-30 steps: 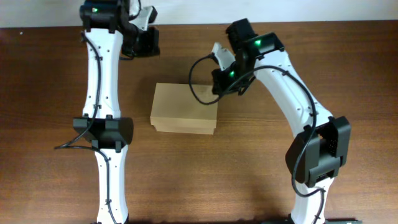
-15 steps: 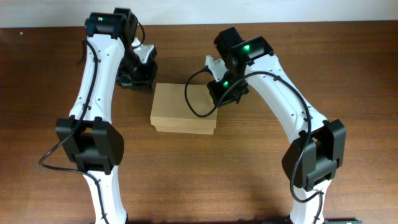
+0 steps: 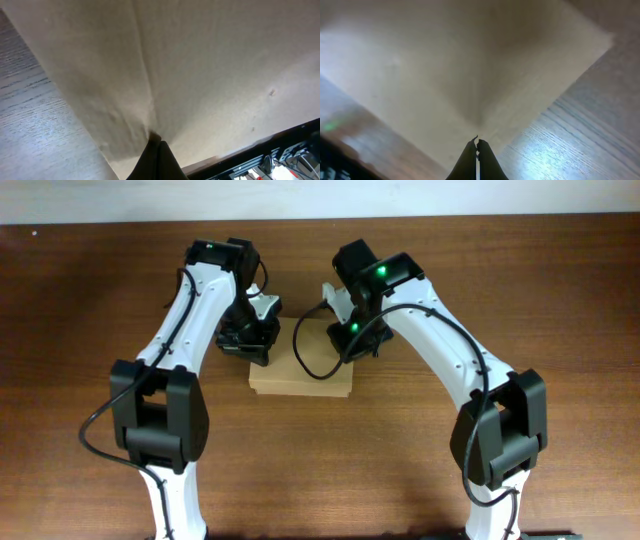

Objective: Pack container

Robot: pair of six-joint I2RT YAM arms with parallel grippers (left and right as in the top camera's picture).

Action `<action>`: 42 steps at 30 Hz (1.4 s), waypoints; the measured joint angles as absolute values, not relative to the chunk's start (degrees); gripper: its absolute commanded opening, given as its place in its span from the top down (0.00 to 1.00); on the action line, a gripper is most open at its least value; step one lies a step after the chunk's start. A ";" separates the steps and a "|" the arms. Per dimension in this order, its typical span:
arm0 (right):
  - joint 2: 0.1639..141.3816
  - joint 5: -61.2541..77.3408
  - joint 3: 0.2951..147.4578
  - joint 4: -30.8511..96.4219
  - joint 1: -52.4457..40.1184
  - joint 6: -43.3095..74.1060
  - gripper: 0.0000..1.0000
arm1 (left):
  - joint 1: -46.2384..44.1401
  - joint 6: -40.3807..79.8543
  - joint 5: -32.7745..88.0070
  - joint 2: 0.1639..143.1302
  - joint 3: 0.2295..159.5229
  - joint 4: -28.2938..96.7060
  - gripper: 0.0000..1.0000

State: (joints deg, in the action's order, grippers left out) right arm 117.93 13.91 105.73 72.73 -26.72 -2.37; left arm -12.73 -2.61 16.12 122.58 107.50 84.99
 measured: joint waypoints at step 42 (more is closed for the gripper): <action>90.21 -12.67 128.66 85.41 -15.64 -0.64 0.96 | 2.87 -0.86 2.00 102.85 140.94 94.35 0.89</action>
State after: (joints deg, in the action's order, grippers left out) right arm 90.21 -12.67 128.66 85.41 -15.64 -0.64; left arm 2.87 -0.86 2.00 102.85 140.94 94.35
